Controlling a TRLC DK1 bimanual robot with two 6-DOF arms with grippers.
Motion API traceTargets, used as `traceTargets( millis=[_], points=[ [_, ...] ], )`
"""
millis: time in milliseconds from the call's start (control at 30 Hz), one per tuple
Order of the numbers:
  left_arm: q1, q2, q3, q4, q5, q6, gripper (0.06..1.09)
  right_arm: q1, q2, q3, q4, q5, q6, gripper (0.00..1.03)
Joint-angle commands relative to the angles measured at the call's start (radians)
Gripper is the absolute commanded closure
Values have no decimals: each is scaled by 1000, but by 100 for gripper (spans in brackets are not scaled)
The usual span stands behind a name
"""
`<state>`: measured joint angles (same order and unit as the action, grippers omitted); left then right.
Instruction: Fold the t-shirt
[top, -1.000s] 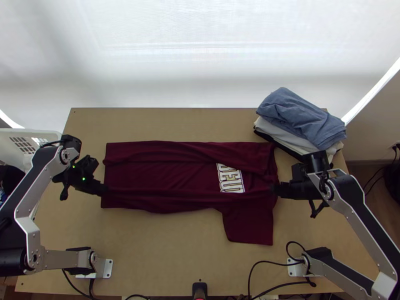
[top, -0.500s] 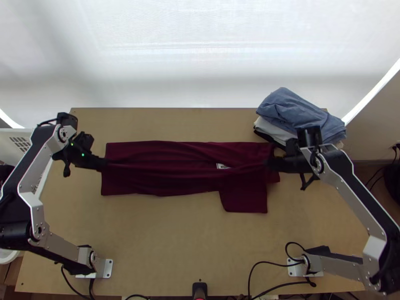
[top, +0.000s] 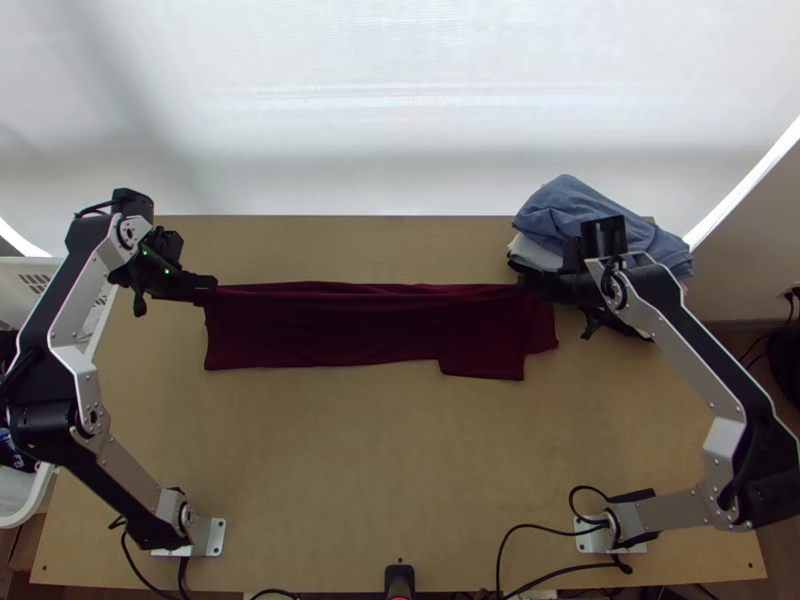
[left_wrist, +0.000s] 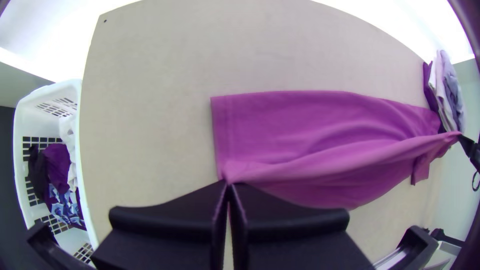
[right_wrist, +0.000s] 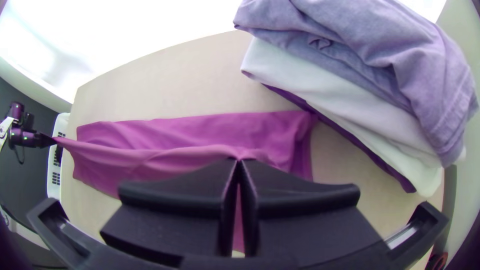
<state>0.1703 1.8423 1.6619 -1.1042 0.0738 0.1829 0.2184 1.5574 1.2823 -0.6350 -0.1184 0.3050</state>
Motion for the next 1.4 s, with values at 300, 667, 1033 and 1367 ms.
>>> traceTargets(
  millis=[300, 667, 1033, 1367],
  points=[
    [-8, 71, 116, 52, -11, -108, 13, 65, 56, 49, 98, 189, 31, 7],
    [133, -48, 68, 176, 259, -175, 12, 70, -214, 58, 238, 304, 22, 5],
    [279, -114, -189, 287, 557, -103, 12, -44, -272, 141, -22, -250, 281, 5],
    [304, -66, -358, 388, 570, -40, 12, -82, -246, 183, -46, -529, 419, 5]
  ],
)
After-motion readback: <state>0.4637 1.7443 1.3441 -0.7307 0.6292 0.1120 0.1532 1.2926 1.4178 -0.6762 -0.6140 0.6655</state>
